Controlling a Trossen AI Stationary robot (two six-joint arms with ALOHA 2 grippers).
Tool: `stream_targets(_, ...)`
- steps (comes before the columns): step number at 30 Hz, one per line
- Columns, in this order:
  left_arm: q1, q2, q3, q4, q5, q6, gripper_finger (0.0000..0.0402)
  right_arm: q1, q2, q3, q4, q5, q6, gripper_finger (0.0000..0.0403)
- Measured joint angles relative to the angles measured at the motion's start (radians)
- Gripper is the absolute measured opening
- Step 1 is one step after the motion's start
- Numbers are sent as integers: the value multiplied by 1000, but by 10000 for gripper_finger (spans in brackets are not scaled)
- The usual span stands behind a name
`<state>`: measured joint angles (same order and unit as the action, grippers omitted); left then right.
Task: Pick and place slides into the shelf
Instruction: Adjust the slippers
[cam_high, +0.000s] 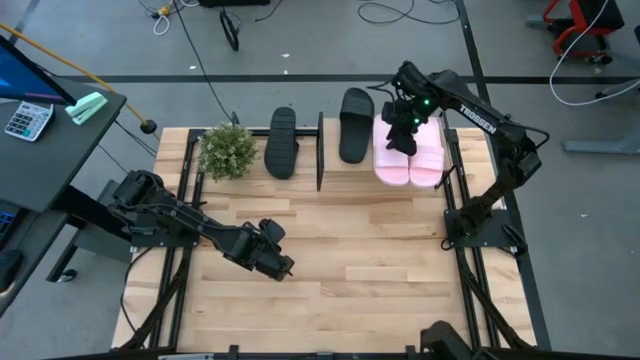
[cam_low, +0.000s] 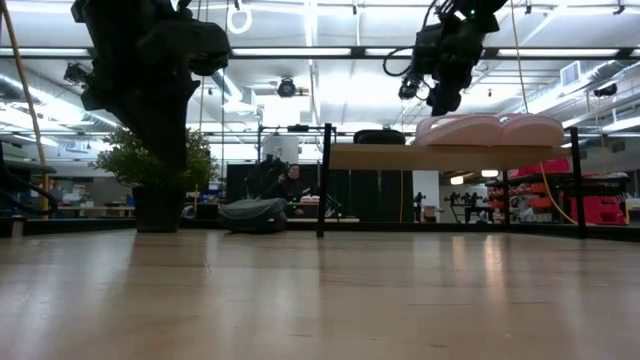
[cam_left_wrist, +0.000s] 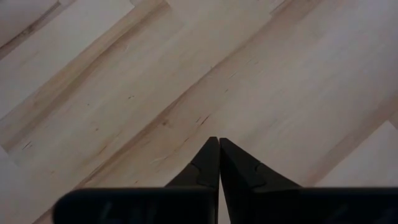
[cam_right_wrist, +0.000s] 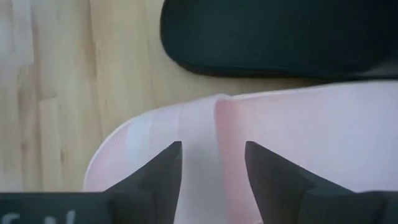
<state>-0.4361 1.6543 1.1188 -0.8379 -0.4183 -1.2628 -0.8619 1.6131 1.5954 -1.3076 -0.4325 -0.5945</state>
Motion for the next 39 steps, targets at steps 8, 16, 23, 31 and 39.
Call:
stream_targets(8,0,0,0,0,0,3,20,0,-2,0,-55,14,0,81)
stream_targets(16,0,0,0,0,0,3,22,-1,-4,1,-121,46,16,17)
stream_targets(23,0,0,0,-1,-7,18,12,0,-5,1,-169,64,53,5)
stream_targets(31,0,0,0,-2,-16,19,24,3,-9,1,-241,96,101,2)
stream_targets(39,0,0,0,-3,-34,32,14,1,-43,1,-267,124,121,1)
